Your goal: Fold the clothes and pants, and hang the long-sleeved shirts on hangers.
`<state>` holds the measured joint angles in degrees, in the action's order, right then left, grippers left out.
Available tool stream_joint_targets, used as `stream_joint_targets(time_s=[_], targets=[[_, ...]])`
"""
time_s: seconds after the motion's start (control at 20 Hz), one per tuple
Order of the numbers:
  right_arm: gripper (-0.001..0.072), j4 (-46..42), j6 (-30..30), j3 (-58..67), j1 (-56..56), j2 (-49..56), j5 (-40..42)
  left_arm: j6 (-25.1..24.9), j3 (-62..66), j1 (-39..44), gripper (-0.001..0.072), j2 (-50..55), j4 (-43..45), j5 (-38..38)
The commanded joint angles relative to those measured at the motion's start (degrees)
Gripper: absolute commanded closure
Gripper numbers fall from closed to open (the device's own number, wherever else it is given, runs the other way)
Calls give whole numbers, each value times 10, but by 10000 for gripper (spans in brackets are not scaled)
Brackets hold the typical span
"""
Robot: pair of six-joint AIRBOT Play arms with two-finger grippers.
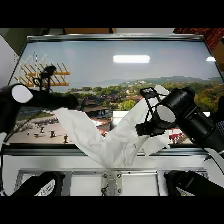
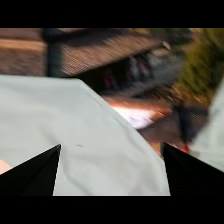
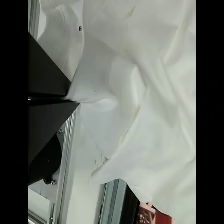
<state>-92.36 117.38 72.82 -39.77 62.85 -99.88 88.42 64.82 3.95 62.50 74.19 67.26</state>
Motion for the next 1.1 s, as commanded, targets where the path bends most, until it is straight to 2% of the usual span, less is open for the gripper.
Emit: stream_joint_targets(time_s=[0.0,0.1,0.35,0.75,1.05], targets=[[689,0,0,0,-1,0,0,-7,88,-114,17,80,121,-43],[690,0,0,0,-1,0,0,-37,154,-156,17,146,144,-54],[690,0,0,0,-1,0,0,-53,276,-207,17,300,149,-95],[689,0,0,0,-1,1,0,-62,470,-184,17,522,293,-74],[689,0,0,0,-1,1,0,-88,515,-198,18,599,298,-69]])
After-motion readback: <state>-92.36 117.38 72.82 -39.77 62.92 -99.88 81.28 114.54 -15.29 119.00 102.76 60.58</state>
